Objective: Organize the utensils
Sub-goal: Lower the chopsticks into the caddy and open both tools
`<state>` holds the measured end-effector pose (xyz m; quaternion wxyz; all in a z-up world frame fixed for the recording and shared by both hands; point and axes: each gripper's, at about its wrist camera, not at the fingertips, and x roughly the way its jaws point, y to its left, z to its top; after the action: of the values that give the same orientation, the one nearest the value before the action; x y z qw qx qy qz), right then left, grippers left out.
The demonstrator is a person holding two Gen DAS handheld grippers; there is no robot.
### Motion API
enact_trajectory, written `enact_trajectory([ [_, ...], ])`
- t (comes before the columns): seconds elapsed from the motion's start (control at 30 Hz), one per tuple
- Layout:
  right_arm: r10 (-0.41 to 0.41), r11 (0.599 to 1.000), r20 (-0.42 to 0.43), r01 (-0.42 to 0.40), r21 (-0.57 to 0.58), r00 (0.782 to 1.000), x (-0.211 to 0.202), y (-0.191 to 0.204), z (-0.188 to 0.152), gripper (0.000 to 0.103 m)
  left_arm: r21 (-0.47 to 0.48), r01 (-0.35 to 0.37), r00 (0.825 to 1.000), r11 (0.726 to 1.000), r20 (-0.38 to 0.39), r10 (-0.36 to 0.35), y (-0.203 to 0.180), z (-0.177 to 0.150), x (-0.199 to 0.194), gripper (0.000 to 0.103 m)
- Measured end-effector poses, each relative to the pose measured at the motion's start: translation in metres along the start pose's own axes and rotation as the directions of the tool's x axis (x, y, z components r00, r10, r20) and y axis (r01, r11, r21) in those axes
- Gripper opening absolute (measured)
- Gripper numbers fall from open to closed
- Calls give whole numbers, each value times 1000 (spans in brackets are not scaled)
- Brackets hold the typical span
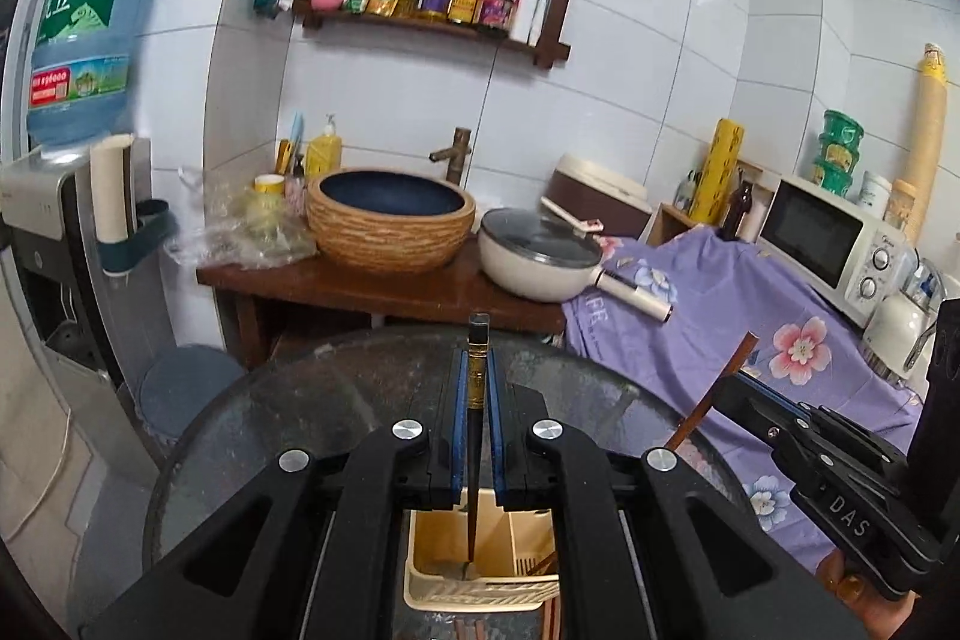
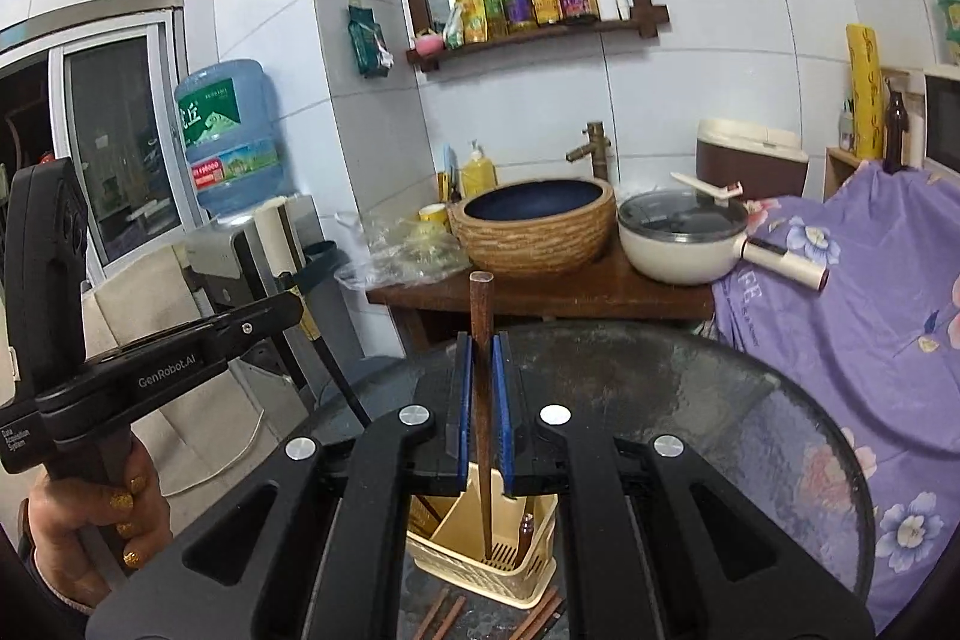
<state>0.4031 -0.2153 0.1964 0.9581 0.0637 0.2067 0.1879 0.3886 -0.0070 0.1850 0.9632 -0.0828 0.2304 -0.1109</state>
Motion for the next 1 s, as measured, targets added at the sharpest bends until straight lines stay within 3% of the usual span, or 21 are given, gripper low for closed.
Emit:
enact_trajectory([
  [0.63,-48,999,-62,49,22,997,26,-16,-41,8,-21,-16,992,1000,-124,13,21,-50,40,9],
  [0.7,-46,998,-55,48,33,997,25,-19,-43,8,-26,-12,992,1000,-126,9,21,-51,39,29],
  [0.73,-43,998,-55,45,40,998,24,-21,-43,9,-27,-14,993,1000,-119,11,21,-52,38,50],
  [0.77,-39,998,-59,42,46,998,22,-22,-45,16,-27,-14,994,1000,-107,11,21,-52,35,62],
  [0.8,-36,998,-61,39,48,997,21,-23,-46,23,-26,-13,996,1000,-91,11,21,-54,31,64],
  [0.87,-47,998,-46,49,41,998,13,-23,-52,56,-19,-12,997,1000,-82,10,21,-57,25,67],
  [0.93,-78,997,-16,78,17,997,2,-22,-59,57,-19,-9,997,1000,-71,7,22,-66,16,78],
  [1.0,-89,996,-12,88,-11,996,-8,-19,-70,58,-16,-13,998,1000,-57,12,24,-76,6,82],
])
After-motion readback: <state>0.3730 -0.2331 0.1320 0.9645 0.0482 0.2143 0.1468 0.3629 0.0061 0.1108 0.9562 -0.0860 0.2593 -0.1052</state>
